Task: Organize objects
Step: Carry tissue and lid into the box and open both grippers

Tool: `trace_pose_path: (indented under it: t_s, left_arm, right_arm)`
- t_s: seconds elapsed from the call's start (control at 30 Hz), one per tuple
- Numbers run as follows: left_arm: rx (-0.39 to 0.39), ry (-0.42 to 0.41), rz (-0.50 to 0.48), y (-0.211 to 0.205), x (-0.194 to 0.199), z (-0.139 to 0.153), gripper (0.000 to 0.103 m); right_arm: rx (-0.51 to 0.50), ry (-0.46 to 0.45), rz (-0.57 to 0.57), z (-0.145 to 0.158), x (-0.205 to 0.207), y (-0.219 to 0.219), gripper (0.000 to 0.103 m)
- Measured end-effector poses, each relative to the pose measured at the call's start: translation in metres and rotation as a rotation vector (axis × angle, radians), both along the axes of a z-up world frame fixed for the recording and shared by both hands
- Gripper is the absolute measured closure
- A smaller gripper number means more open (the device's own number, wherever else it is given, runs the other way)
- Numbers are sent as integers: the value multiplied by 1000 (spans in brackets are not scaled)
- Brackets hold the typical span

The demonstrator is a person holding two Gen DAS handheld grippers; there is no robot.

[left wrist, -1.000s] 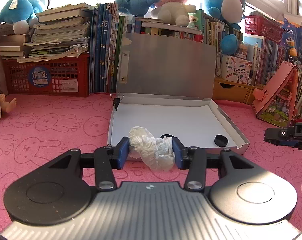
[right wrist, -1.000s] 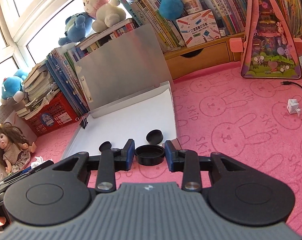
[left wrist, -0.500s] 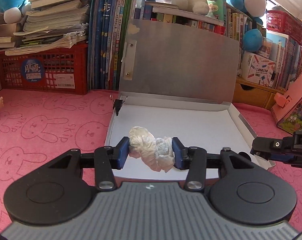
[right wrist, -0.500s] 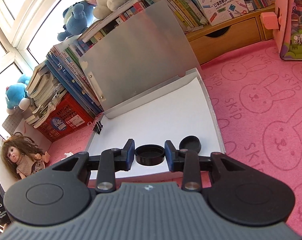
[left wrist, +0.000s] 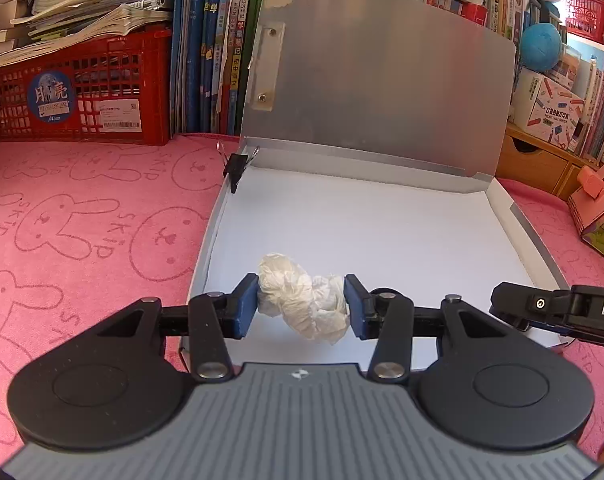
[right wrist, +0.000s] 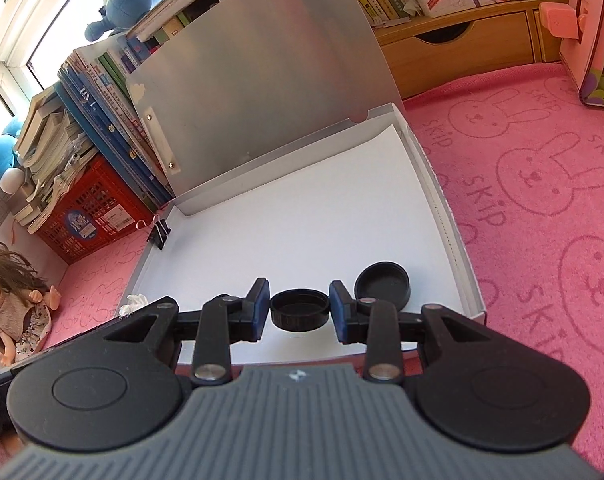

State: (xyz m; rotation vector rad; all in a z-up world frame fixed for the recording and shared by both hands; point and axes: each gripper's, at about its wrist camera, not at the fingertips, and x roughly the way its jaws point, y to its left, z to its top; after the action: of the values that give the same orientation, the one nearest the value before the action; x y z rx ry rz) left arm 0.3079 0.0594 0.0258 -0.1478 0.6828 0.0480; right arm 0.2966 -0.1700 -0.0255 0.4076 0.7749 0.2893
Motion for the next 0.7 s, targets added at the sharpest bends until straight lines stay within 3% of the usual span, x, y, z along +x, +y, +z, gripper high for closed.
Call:
trace_pose_path:
  t_s: [0.3,0.43,0.7]
  left_arm:
    - [11,37,-17,-4,7,-6,50]
    - [16,27,-20,-5,5,-5,39]
    - [71,-37,-54,-11,-16,18,21]
  right_arm:
    - [-35,-2,13,-3,3,9,64]
    - [-33,-15,16,1,0,8,48]
    - [-59,-81,34,26,-18,7,44]
